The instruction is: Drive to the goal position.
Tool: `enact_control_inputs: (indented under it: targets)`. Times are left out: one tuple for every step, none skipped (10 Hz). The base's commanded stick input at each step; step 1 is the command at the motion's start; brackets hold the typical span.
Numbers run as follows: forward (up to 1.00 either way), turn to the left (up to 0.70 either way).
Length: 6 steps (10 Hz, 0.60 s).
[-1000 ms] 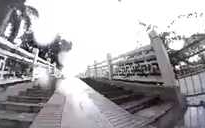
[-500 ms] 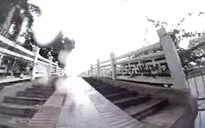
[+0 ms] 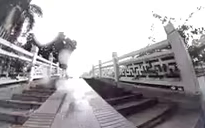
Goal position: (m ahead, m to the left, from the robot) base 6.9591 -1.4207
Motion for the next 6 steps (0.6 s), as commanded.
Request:
enact_control_inputs:
  targets:
    - [0.45, 0.27]
    - [0.45, 0.27]
    - [0.45, 0.27]
    - [0.45, 0.17]
    - [0.45, 0.06]
    - [0.45, 0.00]
